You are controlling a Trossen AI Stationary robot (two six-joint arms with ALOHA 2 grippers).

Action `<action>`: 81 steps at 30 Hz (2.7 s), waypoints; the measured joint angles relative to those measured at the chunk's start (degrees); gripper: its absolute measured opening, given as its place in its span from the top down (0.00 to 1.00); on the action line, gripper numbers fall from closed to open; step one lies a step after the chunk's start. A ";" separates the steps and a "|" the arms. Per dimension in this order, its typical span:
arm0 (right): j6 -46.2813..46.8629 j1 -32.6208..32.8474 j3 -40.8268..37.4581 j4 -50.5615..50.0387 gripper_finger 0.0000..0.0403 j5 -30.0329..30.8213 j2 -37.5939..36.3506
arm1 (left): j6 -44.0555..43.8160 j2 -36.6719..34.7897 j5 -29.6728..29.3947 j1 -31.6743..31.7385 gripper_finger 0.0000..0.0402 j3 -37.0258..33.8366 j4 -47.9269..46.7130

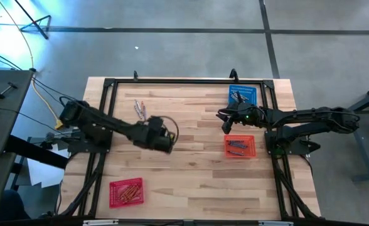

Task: Sort crayons
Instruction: Put the gray crayon into the blue bin

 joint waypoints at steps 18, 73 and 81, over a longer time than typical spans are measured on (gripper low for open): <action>0.00 -0.01 0.00 0.02 0.68 0.00 0.00 | 10.88 0.00 4.30 13.80 0.82 -4.20 5.11; 0.00 -0.01 0.00 0.02 0.68 0.00 0.00 | 4.74 -1.51 0.62 18.65 0.82 -4.18 -8.68; 0.00 -0.02 0.00 0.04 0.68 0.00 0.00 | 2.63 -5.69 3.33 21.66 0.82 -10.46 -8.25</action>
